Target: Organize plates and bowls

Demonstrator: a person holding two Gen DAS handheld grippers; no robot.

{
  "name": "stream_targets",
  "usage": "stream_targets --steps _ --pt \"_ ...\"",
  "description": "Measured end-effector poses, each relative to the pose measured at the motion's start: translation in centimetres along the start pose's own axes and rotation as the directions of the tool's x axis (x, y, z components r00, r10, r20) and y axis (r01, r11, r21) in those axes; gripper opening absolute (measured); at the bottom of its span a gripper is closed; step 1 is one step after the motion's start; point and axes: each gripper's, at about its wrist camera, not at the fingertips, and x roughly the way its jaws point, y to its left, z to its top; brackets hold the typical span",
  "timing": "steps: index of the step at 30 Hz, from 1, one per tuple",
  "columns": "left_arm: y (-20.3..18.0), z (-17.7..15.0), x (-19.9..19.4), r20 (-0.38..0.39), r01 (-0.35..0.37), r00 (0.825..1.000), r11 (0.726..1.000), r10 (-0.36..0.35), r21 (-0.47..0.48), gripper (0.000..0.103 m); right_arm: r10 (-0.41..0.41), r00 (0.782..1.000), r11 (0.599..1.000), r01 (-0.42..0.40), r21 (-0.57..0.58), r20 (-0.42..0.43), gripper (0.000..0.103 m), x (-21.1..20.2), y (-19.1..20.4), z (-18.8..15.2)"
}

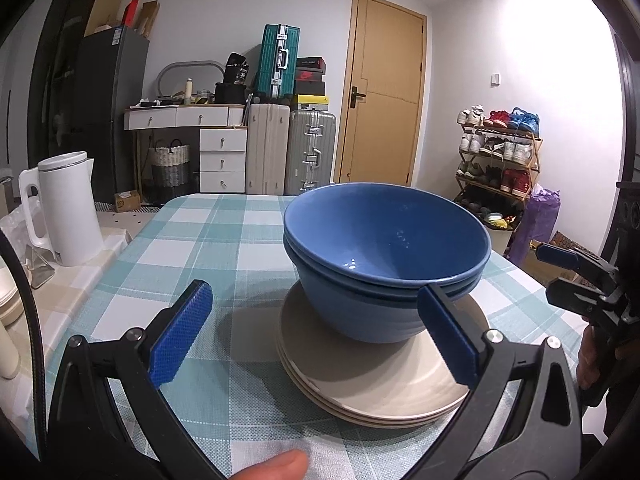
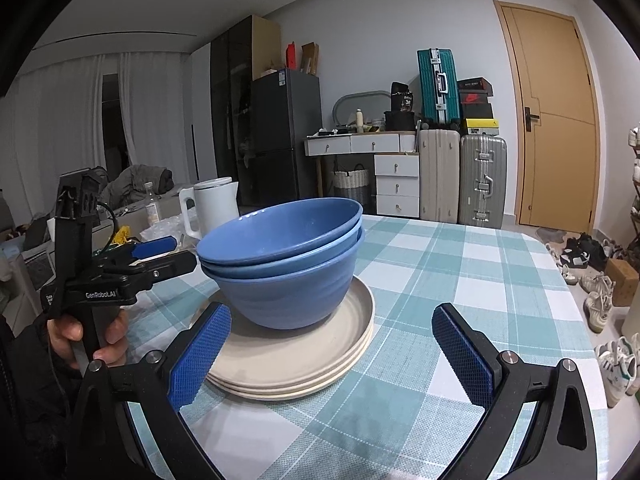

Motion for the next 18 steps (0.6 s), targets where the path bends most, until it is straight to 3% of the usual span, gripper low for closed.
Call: stream_targets --steps 18 --pt "-0.46 -0.13 -0.13 0.001 -0.001 1.000 1.000 0.001 0.004 0.102 0.006 1.000 1.000 -0.006 0.015 0.004 0.103 -0.06 -0.34 -0.06"
